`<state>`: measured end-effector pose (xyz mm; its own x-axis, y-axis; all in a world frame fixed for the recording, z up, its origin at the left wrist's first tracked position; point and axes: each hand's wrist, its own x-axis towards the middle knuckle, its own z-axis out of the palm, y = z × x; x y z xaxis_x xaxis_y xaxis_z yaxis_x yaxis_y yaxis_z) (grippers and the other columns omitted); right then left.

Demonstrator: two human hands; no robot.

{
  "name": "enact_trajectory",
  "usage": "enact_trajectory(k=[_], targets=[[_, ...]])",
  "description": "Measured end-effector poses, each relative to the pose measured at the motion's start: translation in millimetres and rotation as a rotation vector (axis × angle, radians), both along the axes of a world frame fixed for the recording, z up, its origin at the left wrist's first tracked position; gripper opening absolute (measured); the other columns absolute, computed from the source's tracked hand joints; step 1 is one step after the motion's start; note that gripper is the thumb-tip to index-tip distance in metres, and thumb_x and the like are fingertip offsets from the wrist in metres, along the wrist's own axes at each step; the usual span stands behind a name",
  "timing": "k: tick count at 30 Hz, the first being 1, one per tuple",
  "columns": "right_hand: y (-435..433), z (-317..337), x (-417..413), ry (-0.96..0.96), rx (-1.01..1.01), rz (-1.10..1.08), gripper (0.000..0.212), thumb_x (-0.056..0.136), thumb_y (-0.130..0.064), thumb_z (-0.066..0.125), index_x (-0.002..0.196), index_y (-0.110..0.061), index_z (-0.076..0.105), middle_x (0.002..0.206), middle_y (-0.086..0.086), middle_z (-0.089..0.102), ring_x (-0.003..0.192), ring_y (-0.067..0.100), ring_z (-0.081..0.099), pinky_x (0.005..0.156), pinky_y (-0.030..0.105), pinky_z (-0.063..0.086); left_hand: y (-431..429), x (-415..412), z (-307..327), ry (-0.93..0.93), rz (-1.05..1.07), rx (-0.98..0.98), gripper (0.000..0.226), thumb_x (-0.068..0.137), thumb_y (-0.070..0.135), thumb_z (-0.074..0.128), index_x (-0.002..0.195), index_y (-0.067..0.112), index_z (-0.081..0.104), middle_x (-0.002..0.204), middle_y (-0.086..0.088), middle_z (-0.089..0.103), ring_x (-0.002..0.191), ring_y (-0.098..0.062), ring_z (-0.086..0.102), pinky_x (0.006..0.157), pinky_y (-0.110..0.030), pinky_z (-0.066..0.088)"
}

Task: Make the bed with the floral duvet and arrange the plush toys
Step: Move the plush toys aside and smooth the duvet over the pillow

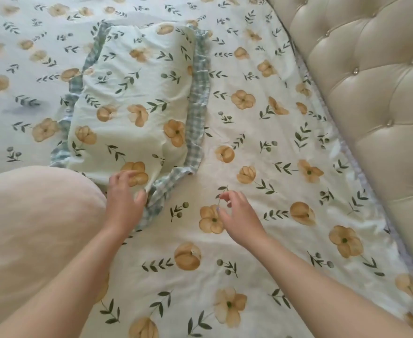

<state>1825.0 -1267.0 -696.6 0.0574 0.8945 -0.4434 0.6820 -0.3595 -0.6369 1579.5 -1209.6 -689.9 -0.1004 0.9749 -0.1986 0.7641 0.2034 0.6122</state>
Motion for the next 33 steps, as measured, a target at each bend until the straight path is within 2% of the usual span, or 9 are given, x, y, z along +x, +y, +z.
enact_trajectory(k=[3,9,11,13,16,19,23,28,33], targets=[[53.1,2.2,-44.9,0.071,0.004,-0.05,0.043,0.096,-0.034,0.051,0.135,-0.019,0.042,0.137,-0.002,0.042,0.12,0.015,0.048,0.099,0.033,0.043,36.9,-33.9,-9.3,0.0,0.078,0.075,0.05,0.093,0.014,0.056,0.14,0.012,0.039,0.146,-0.007,0.032,0.136,-0.02,0.03,0.109,-0.027,0.021],[133.3,-3.6,-112.1,0.263,-0.045,-0.205,0.082,0.088,-0.05,0.06,0.151,-0.019,0.016,0.156,0.005,0.024,0.139,0.025,0.032,0.109,0.042,0.035,115.7,-80.7,-37.9,0.045,0.145,0.063,0.068,0.092,0.035,0.059,0.148,0.016,0.027,0.159,-0.007,0.014,0.147,-0.025,0.012,0.119,-0.046,0.013],[159.8,-10.3,-128.7,0.462,-0.216,-0.427,0.109,0.071,-0.066,0.07,0.153,-0.026,0.009,0.158,0.005,0.023,0.141,0.031,0.031,0.109,0.052,0.034,136.8,-96.0,-49.0,0.051,0.171,0.044,0.081,0.087,0.047,0.062,0.151,0.016,0.021,0.161,-0.009,0.005,0.148,-0.027,0.005,0.12,-0.044,0.008],[180.5,-19.0,-140.0,0.659,-0.403,-0.626,0.146,0.03,-0.081,0.078,0.152,-0.033,0.013,0.156,0.006,0.029,0.137,0.035,0.036,0.105,0.06,0.036,152.4,-110.1,-58.1,0.017,0.223,0.041,0.096,0.08,0.057,0.066,0.152,0.019,0.015,0.161,-0.01,0.002,0.148,-0.028,0.003,0.12,-0.045,0.009],[196.9,-41.5,-142.5,0.686,-0.442,-0.678,0.162,0.006,-0.078,0.078,0.15,-0.034,0.019,0.153,0.006,0.035,0.136,0.034,0.038,0.107,0.063,0.029,162.6,-131.7,-69.2,-0.192,0.345,-0.03,0.113,0.066,0.068,0.071,0.152,0.026,0.011,0.158,-0.007,0.018,0.144,-0.027,0.022,0.115,-0.048,0.024],[200.4,-48.5,-140.4,0.625,-0.5,-0.663,0.143,0.013,-0.073,0.083,0.142,-0.03,0.038,0.14,0.008,0.052,0.125,0.036,0.051,0.102,0.064,0.037,158.0,-135.7,-80.1,-0.149,0.334,0.028,0.1,0.07,0.067,0.068,0.147,0.019,0.026,0.147,-0.006,0.04,0.134,-0.026,0.04,0.108,-0.043,0.035],[207.6,-59.9,-141.3,0.532,-0.416,-0.742,0.108,0.031,-0.063,0.079,0.13,-0.028,0.051,0.113,0.005,0.067,0.095,0.029,0.066,0.067,0.039,0.056,153.5,-132.6,-77.0,-0.197,0.409,0.062,0.079,0.074,0.056,0.072,0.134,0.019,0.038,0.131,-0.005,0.056,0.119,-0.024,0.053,0.089,-0.03,0.038],[208.2,-31.4,-126.5,0.584,-0.443,-0.709,0.018,0.075,-0.031,0.066,0.085,-0.017,0.061,0.08,0.01,0.065,0.069,0.026,0.062,0.066,0.035,0.056,141.1,-109.1,-49.5,-0.138,0.448,0.192,0.061,0.074,0.042,0.075,0.124,0.021,0.046,0.109,-0.003,0.064,0.099,-0.022,0.06,0.075,-0.028,0.039],[213.8,7.7,-81.2,0.457,-0.374,-0.687,0.009,0.069,-0.008,0.051,0.072,-0.016,0.054,0.078,0.007,0.054,0.068,0.024,0.054,0.059,0.032,0.048,114.4,-77.5,-21.3,-0.219,0.363,0.088,0.065,0.07,0.047,0.078,0.117,0.022,0.041,0.1,0.004,0.056,0.089,-0.017,0.053,0.074,-0.03,0.042]])
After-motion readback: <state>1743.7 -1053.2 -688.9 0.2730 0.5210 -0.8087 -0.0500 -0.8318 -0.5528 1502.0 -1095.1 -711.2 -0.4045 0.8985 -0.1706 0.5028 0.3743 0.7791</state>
